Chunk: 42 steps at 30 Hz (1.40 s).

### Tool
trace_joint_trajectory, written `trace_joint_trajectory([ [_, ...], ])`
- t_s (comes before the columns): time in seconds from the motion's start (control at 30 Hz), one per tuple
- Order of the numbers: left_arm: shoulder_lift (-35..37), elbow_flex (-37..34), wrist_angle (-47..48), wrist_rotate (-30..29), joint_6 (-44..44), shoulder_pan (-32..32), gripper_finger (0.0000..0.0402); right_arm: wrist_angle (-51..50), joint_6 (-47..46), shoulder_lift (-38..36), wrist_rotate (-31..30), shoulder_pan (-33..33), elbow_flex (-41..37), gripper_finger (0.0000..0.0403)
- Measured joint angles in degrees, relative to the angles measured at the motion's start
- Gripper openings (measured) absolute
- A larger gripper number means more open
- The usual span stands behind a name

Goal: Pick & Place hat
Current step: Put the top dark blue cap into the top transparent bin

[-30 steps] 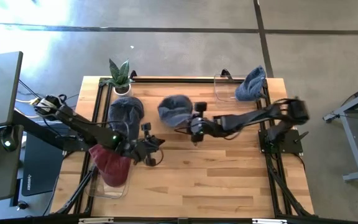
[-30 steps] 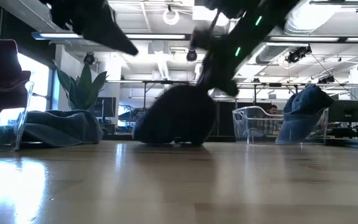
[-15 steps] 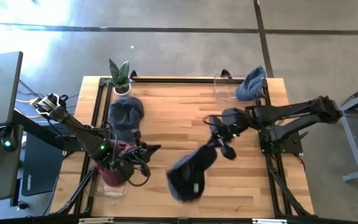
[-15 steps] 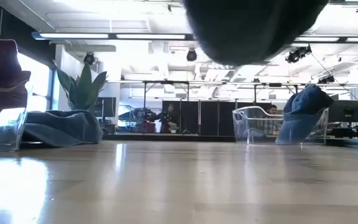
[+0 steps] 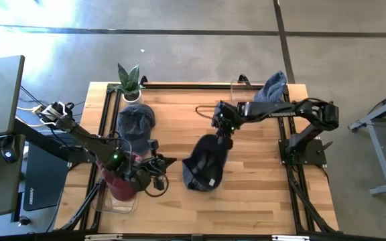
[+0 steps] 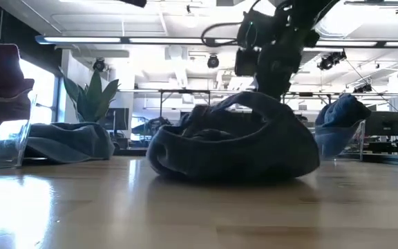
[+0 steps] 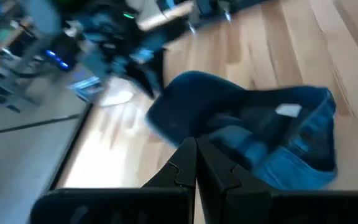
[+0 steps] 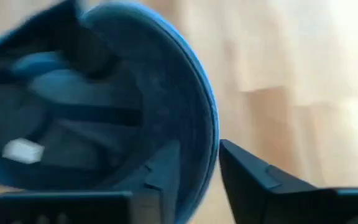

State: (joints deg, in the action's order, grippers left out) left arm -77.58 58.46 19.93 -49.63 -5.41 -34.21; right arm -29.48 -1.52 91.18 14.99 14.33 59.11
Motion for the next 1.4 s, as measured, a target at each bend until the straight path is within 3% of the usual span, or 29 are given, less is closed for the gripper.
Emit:
trace_joint_trajectory([
  [0.23,-1.4,0.0,1.3,7.2,0.0,1.2,0.0001,-4.2,-1.2,-7.6,-9.2,0.6,0.1,0.0171],
  [0.43,-1.5,0.0,1.0,8.3,0.2,1.3,0.0001,-2.9,2.7,-11.1,-10.7,-15.2,0.1,0.0172],
  [0.57,-1.5,0.0,1.0,8.2,0.3,1.2,0.0001,1.2,4.7,-7.7,-14.9,-27.0,0.1,0.0174],
  [0.63,-1.5,0.0,1.1,8.5,0.3,1.2,0.0001,2.1,6.6,-5.6,-13.9,-31.2,0.1,0.0174],
  [0.9,-1.5,0.0,1.2,9.8,0.4,1.2,0.0001,12.4,9.3,2.3,-24.5,-37.4,0.1,0.0174],
  [1.03,-1.5,0.0,1.2,10.1,0.4,1.2,0.0001,16.2,10.2,6.1,-18.2,-36.7,0.1,0.0172],
  [1.2,-1.5,0.0,1.2,10.2,0.4,1.2,0.0001,19.5,10.7,8.5,-14.8,-36.5,0.1,0.0154],
  [1.3,-1.7,0.0,1.1,10.2,0.4,1.2,0.0001,20.8,10.5,8.3,-11.0,-36.5,0.1,0.0105],
  [1.4,-2.8,0.0,0.4,9.9,1.2,1.2,0.0001,25.7,9.6,6.6,-1.4,-36.5,0.0,0.0030],
])
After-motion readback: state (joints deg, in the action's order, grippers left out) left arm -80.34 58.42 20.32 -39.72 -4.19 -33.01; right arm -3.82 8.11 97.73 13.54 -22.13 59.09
